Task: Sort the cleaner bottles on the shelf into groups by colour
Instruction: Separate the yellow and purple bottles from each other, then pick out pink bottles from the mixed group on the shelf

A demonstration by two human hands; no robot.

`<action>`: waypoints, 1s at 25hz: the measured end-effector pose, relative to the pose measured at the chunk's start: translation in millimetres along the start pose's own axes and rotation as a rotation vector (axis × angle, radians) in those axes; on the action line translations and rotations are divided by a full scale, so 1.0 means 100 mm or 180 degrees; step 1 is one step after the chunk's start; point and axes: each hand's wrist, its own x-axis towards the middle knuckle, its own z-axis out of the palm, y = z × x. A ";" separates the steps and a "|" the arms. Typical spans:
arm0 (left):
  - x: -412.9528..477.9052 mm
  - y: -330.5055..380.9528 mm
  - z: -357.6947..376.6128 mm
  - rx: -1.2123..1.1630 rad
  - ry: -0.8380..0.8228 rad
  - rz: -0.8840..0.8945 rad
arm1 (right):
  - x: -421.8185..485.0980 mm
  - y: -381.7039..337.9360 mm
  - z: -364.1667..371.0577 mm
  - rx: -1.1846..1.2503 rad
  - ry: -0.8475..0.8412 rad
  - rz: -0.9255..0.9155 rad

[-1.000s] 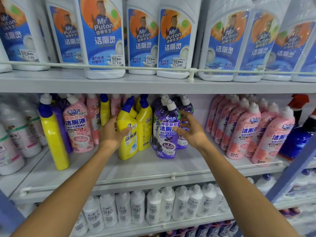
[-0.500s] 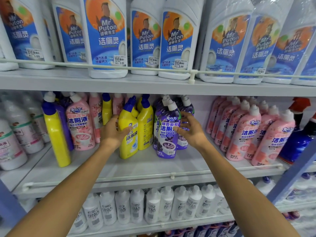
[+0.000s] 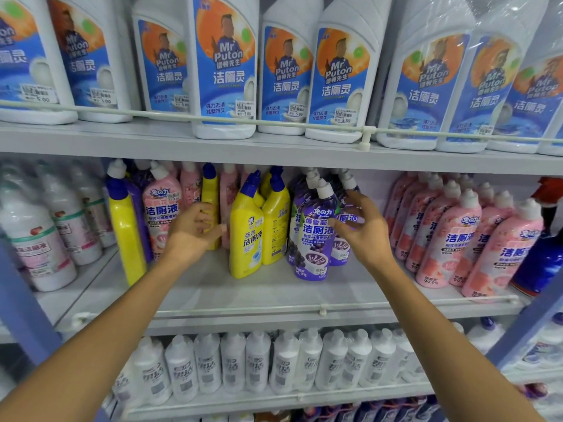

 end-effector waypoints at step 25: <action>-0.39 -0.09 -1.12 0.0901 0.0074 0.0254 | -0.16 -1.23 1.90 -0.0005 -0.1233 -0.0743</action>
